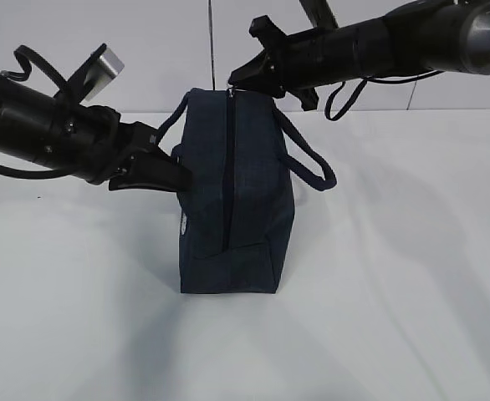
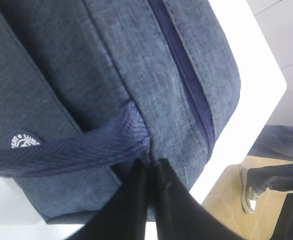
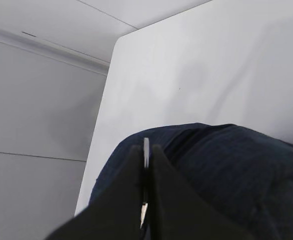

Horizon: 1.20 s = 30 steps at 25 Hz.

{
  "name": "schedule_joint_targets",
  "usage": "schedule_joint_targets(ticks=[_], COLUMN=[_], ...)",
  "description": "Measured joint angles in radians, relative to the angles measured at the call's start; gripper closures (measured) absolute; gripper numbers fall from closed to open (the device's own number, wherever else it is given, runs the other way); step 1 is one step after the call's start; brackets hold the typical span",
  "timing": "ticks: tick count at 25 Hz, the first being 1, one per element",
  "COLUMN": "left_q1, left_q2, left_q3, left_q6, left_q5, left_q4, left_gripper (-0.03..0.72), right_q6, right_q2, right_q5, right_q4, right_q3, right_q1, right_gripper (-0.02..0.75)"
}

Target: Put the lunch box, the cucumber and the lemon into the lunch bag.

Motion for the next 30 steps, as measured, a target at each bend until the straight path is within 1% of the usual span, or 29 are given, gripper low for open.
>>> schedule_joint_targets(ticks=[4, 9, 21, 30], left_q1=[0.000, 0.000, 0.000, 0.000], left_q2=[0.000, 0.000, 0.000, 0.000], left_q3=[0.000, 0.000, 0.000, 0.000], left_q6=[0.000, 0.000, 0.000, 0.000], left_q5=[-0.002, -0.004, -0.010, -0.014], left_q4=[0.000, 0.003, 0.020, 0.046], left_gripper=[0.697, 0.697, 0.698, 0.697], right_q6=[0.051, 0.062, 0.100, 0.118], right_q2=[0.000, 0.016, 0.141, 0.219], right_q5=[-0.036, -0.043, -0.020, 0.002], right_q4=[-0.001, 0.003, -0.011, -0.037], right_q3=[0.000, -0.022, -0.211, -0.254], right_q1=[0.000, -0.008, -0.019, -0.035], right_gripper=[0.737, 0.737, 0.737, 0.737])
